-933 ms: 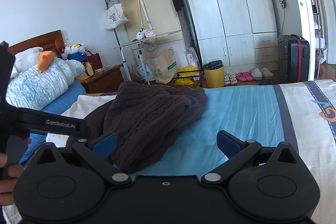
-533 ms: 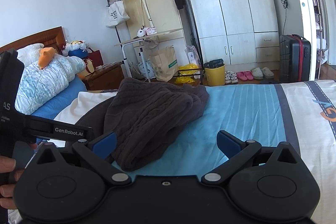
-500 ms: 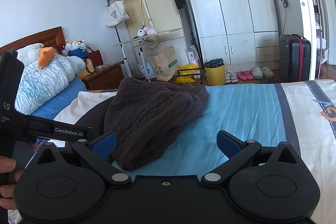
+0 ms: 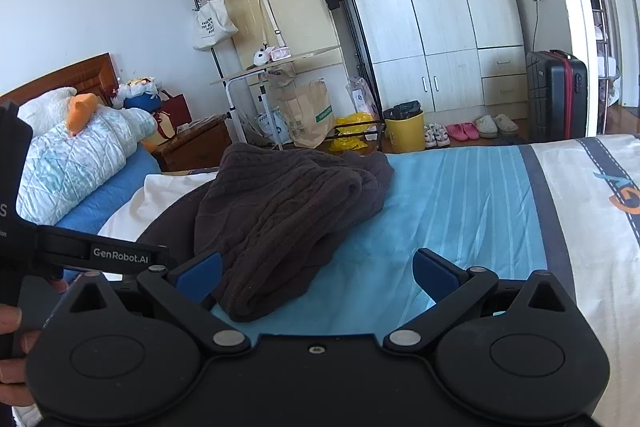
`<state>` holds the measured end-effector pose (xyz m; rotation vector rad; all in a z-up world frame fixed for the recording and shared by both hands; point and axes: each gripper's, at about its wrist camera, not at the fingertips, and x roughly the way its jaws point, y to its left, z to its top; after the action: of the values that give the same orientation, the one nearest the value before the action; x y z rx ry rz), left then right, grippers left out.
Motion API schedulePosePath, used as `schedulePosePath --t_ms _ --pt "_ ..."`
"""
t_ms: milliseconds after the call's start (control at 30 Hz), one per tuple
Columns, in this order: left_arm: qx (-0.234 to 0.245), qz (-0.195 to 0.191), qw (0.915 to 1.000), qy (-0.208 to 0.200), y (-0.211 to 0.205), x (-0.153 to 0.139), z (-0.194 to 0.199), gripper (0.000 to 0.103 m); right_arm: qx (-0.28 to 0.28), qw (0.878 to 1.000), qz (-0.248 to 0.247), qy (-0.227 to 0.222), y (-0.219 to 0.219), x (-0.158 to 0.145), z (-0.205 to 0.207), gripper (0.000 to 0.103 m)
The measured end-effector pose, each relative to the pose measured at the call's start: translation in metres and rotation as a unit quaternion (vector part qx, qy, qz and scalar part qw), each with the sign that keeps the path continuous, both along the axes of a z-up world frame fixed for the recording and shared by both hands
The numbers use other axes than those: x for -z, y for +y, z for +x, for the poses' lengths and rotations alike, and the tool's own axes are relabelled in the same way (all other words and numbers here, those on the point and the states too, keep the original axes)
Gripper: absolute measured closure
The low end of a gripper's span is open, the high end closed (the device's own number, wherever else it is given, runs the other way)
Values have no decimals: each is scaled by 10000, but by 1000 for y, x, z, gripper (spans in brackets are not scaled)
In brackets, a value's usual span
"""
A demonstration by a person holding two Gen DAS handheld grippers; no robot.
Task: Fold clothes
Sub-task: 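Approach the dark brown cable-knit sweater with both grippers open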
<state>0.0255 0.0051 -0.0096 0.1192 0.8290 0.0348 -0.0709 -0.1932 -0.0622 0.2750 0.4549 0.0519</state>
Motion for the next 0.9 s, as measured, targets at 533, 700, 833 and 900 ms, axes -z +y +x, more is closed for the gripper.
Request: schedulePosePath --t_ms 533,700,833,900 --pt "50 63 9999 69 -2 2 0 0 19 9998 -155 138 1 1 1 0" --pt "61 78 9999 94 -2 3 0 0 21 9997 -172 149 1 1 1 0" --pt "72 82 9999 109 -1 4 0 0 18 9997 -160 177 1 2 3 0" --pt "78 87 9999 120 -1 5 0 0 15 9997 -165 185 1 2 3 0"
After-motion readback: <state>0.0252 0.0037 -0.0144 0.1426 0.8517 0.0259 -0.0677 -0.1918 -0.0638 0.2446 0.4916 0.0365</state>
